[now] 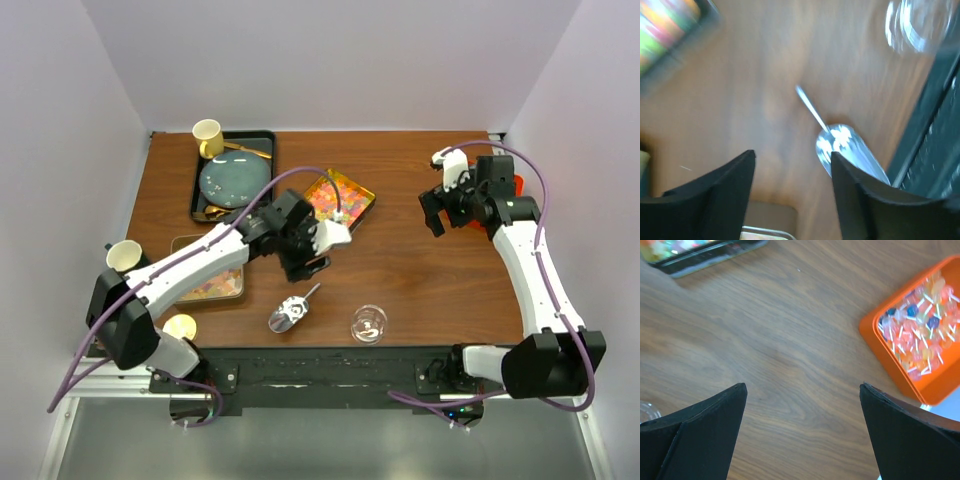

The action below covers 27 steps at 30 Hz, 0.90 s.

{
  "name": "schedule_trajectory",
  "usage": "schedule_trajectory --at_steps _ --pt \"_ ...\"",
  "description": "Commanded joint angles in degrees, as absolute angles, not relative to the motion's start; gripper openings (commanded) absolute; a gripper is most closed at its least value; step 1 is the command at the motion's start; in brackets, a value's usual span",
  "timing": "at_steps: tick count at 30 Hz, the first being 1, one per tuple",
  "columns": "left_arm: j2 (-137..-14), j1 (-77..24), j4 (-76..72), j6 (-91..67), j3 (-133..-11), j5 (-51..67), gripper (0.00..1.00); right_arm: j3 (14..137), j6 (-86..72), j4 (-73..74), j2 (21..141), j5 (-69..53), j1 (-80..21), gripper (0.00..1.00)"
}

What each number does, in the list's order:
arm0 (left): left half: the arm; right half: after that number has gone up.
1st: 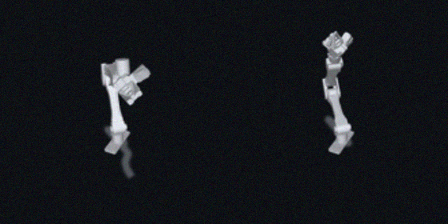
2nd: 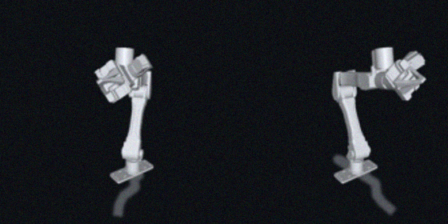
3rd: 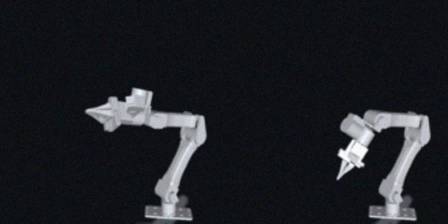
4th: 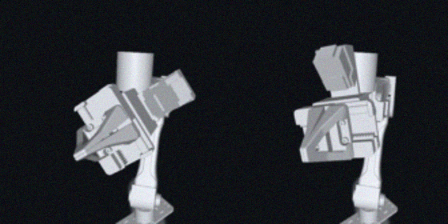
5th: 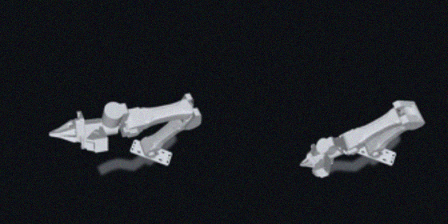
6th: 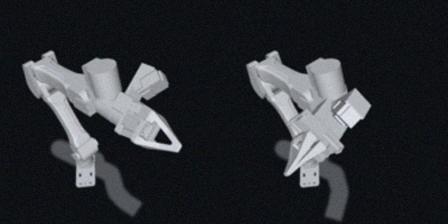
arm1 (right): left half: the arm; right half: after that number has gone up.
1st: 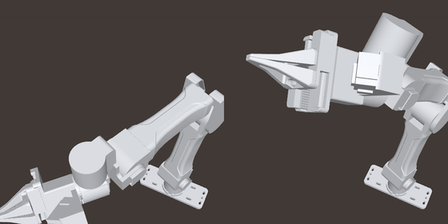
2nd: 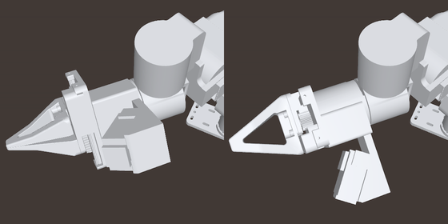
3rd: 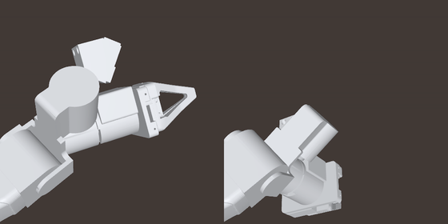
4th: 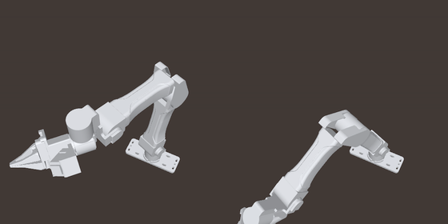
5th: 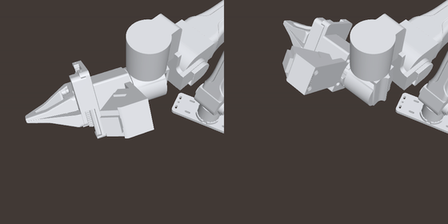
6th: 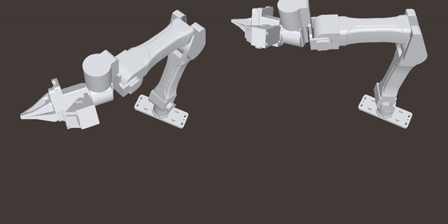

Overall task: Pack the candies
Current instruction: Place the packing bottle at the center of the board, then pick up the spatula from the center of the board.

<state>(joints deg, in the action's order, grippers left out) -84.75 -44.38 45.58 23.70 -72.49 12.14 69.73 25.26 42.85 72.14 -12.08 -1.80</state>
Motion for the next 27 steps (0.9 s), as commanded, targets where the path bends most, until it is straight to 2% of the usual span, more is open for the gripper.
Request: schedule_trajectory --at_steps 1,5,18,22,27 --pt "-82.3 -39.6 46.5 21.2 -63.6 14.7 0.61 70.2 27.7 42.9 71.3 -17.4 -1.8 0.98" --pt "-81.7 -38.1 43.8 19.6 -59.9 17.1 0.56 69.9 26.6 42.9 71.8 -17.7 -1.8 0.98" --pt "-82.4 -37.8 41.3 17.7 -54.2 24.2 0.52 68.7 25.1 42.9 72.0 -18.4 -1.8 0.98" --pt "-83.8 -37.7 40.3 17.2 -53.7 22.8 0.5 67.9 24.7 42.5 71.8 -18.5 -1.8 0.98" --pt "-88.2 -37.8 41.6 17.8 -54.3 22.9 0.39 67.7 24.2 42.3 71.9 -19.5 -1.8 0.98"
